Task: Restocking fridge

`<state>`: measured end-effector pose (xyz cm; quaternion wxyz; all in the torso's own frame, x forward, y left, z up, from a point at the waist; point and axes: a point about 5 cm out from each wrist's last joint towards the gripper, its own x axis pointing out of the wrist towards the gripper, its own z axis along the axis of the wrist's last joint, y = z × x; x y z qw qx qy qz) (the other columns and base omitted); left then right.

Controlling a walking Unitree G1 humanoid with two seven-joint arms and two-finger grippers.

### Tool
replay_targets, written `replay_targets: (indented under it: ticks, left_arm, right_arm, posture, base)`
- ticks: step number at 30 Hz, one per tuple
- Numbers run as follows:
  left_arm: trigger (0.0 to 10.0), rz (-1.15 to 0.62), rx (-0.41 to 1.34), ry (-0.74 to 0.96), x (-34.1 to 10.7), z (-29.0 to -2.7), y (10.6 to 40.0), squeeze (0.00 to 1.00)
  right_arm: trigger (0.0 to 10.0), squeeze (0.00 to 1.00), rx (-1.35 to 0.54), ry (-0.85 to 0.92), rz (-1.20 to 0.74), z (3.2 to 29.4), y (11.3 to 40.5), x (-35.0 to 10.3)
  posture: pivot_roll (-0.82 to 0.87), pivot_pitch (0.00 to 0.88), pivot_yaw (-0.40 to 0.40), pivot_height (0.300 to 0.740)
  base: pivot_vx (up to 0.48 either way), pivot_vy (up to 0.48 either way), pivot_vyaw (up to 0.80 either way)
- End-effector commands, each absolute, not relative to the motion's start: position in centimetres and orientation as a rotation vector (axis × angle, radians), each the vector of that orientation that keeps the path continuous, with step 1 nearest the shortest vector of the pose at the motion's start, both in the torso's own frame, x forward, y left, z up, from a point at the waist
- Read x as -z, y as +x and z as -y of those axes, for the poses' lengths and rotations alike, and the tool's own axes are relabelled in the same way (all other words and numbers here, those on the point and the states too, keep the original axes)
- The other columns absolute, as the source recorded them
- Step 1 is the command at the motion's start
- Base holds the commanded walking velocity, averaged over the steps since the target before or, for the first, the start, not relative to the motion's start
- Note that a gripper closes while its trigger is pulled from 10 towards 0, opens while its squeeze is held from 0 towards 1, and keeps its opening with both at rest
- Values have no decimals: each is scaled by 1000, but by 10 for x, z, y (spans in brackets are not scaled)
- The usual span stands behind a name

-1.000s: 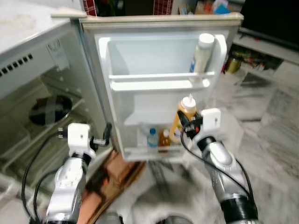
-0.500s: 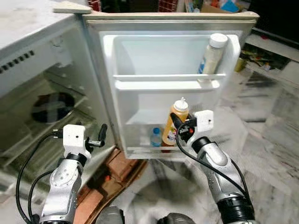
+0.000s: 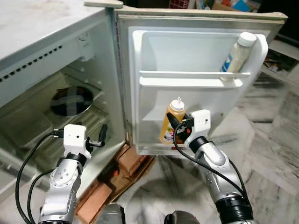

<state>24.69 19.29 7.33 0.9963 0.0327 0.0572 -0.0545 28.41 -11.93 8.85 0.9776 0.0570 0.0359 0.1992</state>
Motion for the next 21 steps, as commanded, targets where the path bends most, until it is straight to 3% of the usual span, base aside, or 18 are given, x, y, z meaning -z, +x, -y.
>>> replay_targets:
  ticks: [1, 21]
  left_arm:
    - [10000, -121, 106, 76, -72, -195, 246, 0]
    - [10000, -129, 77, 108, -72, -203, 242, 0]
  right_arm:
    - [10000, 0, -399, 117, -36, 119, 285, -96]
    - [10000, 0, -321, 66, -20, 128, 294, -102]
  posture:
    - [0, 78, -37, 740]
    - [3, 111, -26, 735]
  base:
    - [0, 0, 0]
    - [0, 0, 0]
